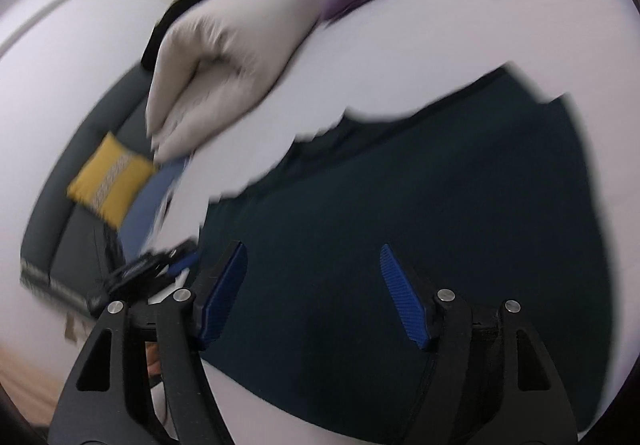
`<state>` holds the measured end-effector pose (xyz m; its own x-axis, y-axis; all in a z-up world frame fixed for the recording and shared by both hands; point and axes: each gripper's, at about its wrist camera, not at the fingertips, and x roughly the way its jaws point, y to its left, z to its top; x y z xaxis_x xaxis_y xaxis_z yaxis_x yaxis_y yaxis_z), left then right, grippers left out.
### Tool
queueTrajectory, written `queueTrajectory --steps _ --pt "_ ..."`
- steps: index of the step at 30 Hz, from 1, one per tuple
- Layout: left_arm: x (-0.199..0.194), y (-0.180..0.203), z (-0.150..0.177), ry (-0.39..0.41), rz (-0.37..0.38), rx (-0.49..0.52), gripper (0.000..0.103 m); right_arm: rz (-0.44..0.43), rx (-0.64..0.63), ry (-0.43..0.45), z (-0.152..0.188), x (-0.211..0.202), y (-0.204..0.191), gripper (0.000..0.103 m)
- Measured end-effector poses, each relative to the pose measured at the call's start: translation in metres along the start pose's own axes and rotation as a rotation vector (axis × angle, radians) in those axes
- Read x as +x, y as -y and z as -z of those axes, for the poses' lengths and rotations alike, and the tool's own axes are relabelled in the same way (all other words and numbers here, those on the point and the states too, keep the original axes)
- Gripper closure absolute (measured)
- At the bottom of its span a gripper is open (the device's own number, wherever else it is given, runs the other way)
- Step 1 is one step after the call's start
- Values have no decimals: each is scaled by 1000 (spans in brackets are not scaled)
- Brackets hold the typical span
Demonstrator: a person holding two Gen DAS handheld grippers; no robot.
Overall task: Fold small clothes
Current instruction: 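Lay the hem down on the collar with both grippers and release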
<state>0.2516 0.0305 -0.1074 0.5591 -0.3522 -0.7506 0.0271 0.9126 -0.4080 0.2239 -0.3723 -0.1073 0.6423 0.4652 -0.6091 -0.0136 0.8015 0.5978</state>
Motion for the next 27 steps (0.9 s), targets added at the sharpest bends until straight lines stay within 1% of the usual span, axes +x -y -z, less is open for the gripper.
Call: queueTrajectory --steps 1,2,3,4,5,6,7,8,10,11,12,13,14,15,16,18,20,21,22,23,24,25,27 --pt "3 -8 3 6 -5 -2 60 36 0 -8 2 10 4 36" --pt "4 -12 4 13 -8 -4 64 58 9 1 4 13 7 36" --pt "3 -17 4 15 -7 -4 67 88 31 22 4 13 19 40" --pt "2 -19 4 17 0 -3 67 131 69 55 2 10 37 63" --pt "0 -22 5 22 7 2 67 129 121 88 2 3 57 76" --pt "-1 -25 6 26 9 8 67 126 172 101 3 -4 75 96" --pt "-3 -28 9 29 13 12 67 143 200 113 4 -10 85 103" --pt "-4 -29 11 36 19 16 67 181 222 145 7 -23 94 103" --pt "-6 -32 13 46 28 11 67 260 233 212 12 -50 101 95" --pt "-9 -32 15 50 28 8 67 296 229 242 14 -63 102 93" --pt "-11 -31 16 54 27 8 68 333 208 261 18 -76 98 83" --pt "-14 -30 17 58 20 15 68 362 185 263 18 -84 97 67" --pt "-15 -26 19 59 10 23 68 393 150 256 19 -88 93 59" --pt "-17 -24 21 61 -1 32 68 427 108 237 23 -88 88 53" --pt "-20 -23 22 65 -7 38 68 457 68 216 26 -86 82 53" --pt "-26 -20 27 68 -22 57 68 484 14 174 31 -80 76 53" --pt "-29 -19 31 67 -36 75 68 465 -9 137 39 -75 69 65" --pt "-30 -19 33 65 -41 77 68 465 -25 111 42 -71 67 81" --pt "-31 -20 34 64 -41 76 68 488 -37 99 46 -67 64 88" --pt "-32 -20 35 60 -43 75 68 507 -44 105 49 -67 62 90" --pt "-32 -20 36 56 -49 78 69 503 -36 116 51 -70 60 96" --pt "-32 -20 36 52 -56 81 71 502 -17 129 51 -73 60 98" --pt "-30 -21 37 40 -72 87 77 488 -1 145 57 -88 60 98"
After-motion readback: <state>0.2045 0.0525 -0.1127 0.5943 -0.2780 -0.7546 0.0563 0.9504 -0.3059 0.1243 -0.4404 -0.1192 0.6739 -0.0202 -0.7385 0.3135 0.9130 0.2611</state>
